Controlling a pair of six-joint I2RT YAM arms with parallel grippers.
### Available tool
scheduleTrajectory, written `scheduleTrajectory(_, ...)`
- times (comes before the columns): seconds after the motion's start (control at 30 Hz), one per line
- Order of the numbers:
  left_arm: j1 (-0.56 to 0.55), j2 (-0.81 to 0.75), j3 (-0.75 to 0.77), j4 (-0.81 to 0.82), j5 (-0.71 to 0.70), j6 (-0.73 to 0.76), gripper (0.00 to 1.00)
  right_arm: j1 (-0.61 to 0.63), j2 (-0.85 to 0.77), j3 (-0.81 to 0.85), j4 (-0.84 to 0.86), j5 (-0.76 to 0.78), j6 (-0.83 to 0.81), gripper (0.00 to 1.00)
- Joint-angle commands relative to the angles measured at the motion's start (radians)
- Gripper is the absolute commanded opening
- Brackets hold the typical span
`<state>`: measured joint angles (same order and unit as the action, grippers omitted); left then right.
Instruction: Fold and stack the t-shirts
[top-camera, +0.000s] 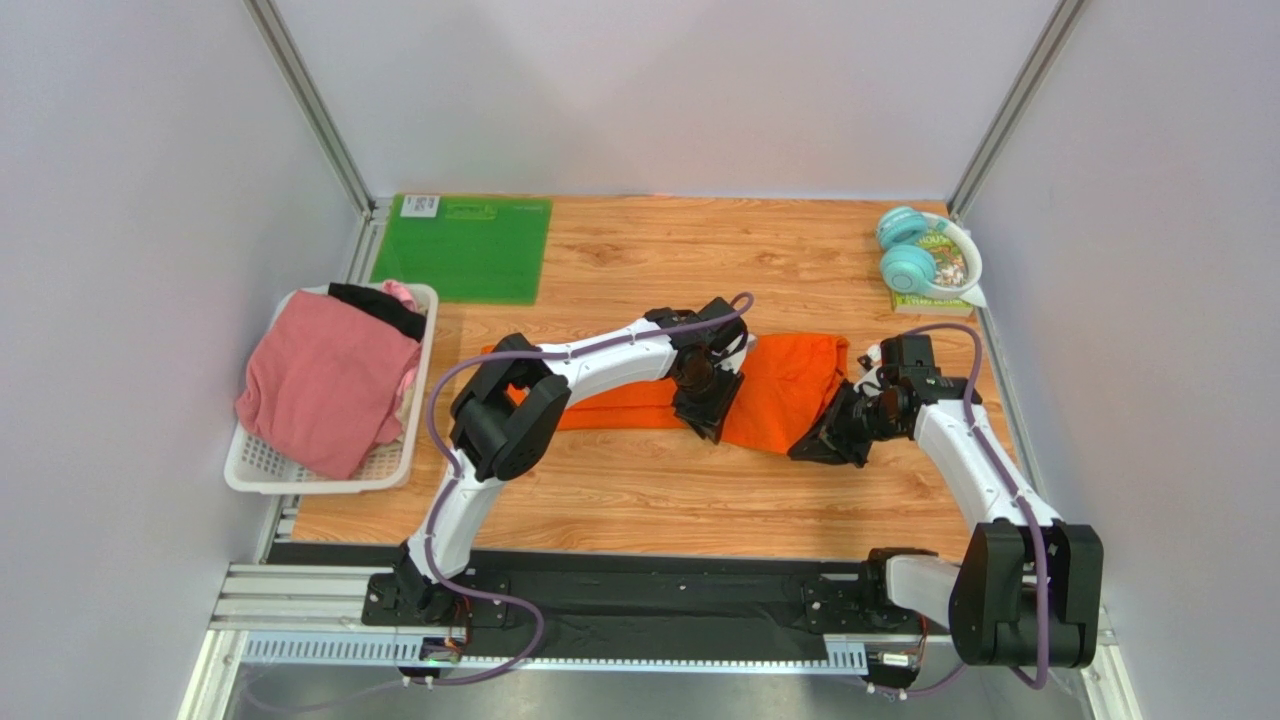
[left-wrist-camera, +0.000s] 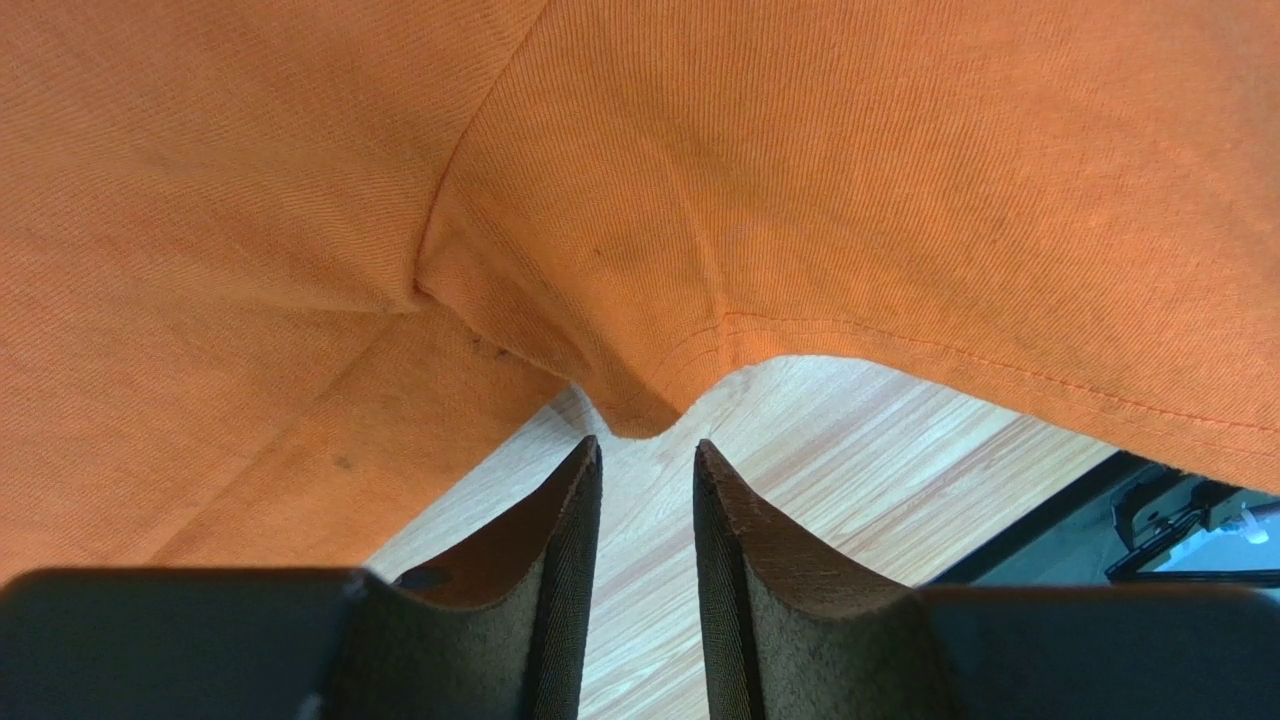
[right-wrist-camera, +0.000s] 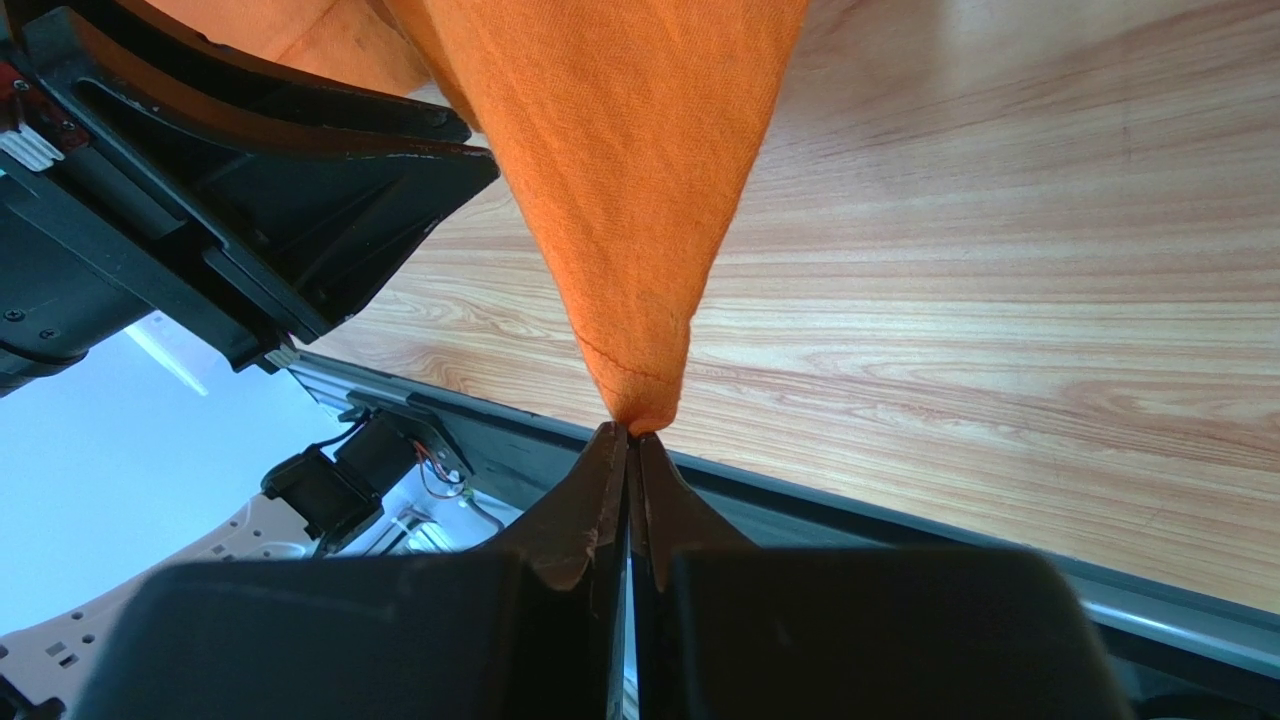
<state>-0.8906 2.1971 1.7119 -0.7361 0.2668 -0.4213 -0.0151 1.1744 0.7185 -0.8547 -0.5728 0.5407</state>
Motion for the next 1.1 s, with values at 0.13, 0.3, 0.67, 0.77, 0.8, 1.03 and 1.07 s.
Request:
scheduleTrajectory(0.13,-0.007,0.023,0.055,-0.014,-0.005,0.003,0.35,0.003,-0.024,-0.008,0.019,-0.027,-0.008,0.03)
scheduleTrajectory(0.3,-0.007,0.033,0.072,-0.019,0.003,0.003,0.35,0.003,-0.022,-0.011,0.023,-0.030,-0.008,0.03)
scheduleTrajectory(0.67,-0.007,0.049,0.081,-0.020,0.026,0.009,0.08,0.004,-0.032,-0.017,0.023,-0.036,-0.005,0.04)
scheduleTrajectory(0.77,-0.005,0.036,0.075,-0.023,0.032,0.013,0.00,0.003,-0.030,-0.013,0.020,-0.029,-0.007,0.04)
scheduleTrajectory(0.8,-0.004,0.021,0.072,-0.022,0.037,0.015,0.00,0.003,-0.029,-0.013,0.020,-0.025,-0.008,0.04)
scheduleTrajectory(1.03,0.009,-0.097,-0.003,0.007,0.055,0.010,0.00,0.004,0.021,-0.017,0.049,-0.013,-0.021,0.03)
scheduleTrajectory(1.07,0.012,-0.117,-0.018,0.010,0.055,0.009,0.00,0.003,0.027,-0.017,0.054,-0.013,-0.019,0.03)
